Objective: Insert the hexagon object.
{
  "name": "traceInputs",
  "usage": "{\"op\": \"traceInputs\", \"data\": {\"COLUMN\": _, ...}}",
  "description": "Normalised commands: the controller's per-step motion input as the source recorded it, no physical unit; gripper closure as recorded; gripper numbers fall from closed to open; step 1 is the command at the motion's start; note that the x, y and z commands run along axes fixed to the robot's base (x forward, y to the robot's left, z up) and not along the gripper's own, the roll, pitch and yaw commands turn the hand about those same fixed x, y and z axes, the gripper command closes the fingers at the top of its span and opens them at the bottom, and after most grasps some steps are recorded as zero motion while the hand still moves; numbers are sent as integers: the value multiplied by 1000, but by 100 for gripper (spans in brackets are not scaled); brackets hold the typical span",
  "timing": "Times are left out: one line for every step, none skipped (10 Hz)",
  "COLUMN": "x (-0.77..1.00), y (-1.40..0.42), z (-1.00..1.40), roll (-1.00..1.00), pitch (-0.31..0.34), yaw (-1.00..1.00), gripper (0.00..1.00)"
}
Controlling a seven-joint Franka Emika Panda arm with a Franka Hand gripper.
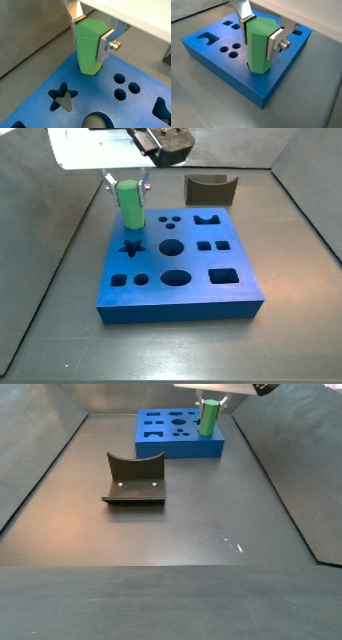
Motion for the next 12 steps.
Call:
{"op": "traceInputs", "data": {"x": 163, "y": 0, "z": -500, "roll": 243, "pitch": 0, "yaw": -117, "gripper": 100}}
{"op": "traceInputs", "data": {"x": 131, "y": -69, "z": -566, "roll": 343, "pitch": 19, "yaw": -51, "gripper": 100}}
{"op": "traceInputs", "data": {"x": 123, "y": -89, "z": -740, "roll": 297, "pitch": 3, "yaw": -40, "gripper": 100}}
{"op": "traceInputs", "data": {"x": 54, "y": -111, "z": -783, "roll": 290, "pitch": 0, "yaw": -17, "gripper": 100}}
{"op": "traceInputs", "data": {"x": 11, "y": -183, "z": -714, "roll": 329, "pitch": 0, "yaw": 0, "gripper": 100}}
{"op": "traceInputs", "data": {"x": 71, "y": -251, "z": -420, "roll": 431, "pitch": 96, "yaw": -3, "gripper": 100}}
{"op": "traceInputs", "data": {"x": 357, "y": -229, "z": -237, "roll": 363, "pitch": 310, "yaw": -149, "gripper": 100}}
{"op": "traceInputs", "data": {"x": 243, "y": -143, "z": 0, "roll": 154, "pitch": 201, "yaw": -17, "gripper": 100}}
{"op": "traceInputs", "data": {"x": 0, "y": -80, "z": -17, "roll": 57, "pitch": 37, "yaw": 0, "gripper": 100}}
{"op": "traceInputs", "data": {"x": 77, "y": 0, "z": -374, "roll": 26, "pitch": 203, "yaw": 0, "gripper": 100}}
{"op": "traceInputs", "data": {"x": 0, "y": 0, "z": -551, "roll": 70, "pitch": 141, "yaw": 0, "gripper": 100}}
{"op": "traceInputs", "data": {"x": 0, "y": 0, "z": -294, "roll": 9, "pitch": 0, "yaw": 0, "gripper": 100}}
